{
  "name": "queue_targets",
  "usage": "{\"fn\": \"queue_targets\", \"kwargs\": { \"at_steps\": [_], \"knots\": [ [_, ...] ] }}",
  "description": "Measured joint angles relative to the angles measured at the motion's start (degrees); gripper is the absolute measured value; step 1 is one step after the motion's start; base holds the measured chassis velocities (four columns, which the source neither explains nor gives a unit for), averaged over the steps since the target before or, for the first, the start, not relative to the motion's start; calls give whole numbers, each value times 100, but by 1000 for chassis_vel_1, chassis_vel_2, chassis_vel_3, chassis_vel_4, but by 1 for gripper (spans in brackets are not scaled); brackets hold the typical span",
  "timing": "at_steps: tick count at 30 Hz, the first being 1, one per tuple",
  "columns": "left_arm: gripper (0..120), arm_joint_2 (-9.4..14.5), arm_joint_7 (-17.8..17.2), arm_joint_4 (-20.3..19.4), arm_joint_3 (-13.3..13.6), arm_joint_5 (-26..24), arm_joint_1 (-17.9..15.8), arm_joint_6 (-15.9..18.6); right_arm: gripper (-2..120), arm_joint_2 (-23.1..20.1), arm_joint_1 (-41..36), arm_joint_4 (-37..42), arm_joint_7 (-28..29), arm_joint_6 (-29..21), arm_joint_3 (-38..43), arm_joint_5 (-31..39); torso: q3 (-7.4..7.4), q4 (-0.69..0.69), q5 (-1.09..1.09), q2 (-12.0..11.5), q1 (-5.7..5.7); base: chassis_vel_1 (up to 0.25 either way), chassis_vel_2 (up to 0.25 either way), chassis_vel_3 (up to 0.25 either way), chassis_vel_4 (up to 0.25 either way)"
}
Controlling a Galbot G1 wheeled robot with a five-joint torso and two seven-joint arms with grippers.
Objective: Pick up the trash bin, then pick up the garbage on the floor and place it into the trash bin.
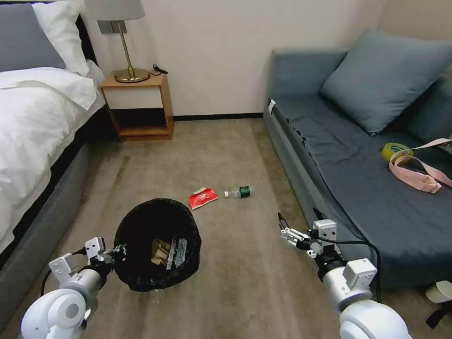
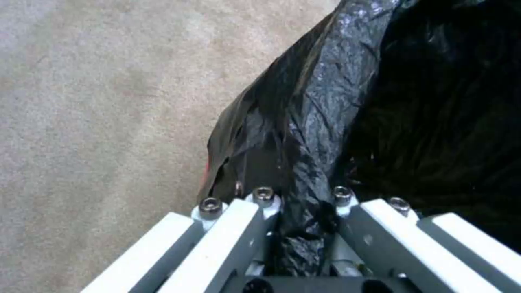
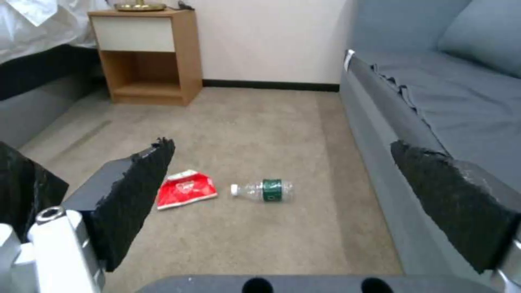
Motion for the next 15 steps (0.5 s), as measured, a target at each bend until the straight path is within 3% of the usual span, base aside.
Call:
{"fn": "queue_targets", "kwargs": {
  "at_steps": [8,15],
  "knots": [
    [2,-30,8,42,-38,3,-43,-6,100,-26,96,-55,-29,39,-75,55,0,0,0,0,0,-14,15,8,-9],
    [2,10,51,118,-121,-25,-75,-22,100,-70,133,-88,-41,37,-80,85,0,0,-1,0,0,-85,86,95,-91]
  ]
}}
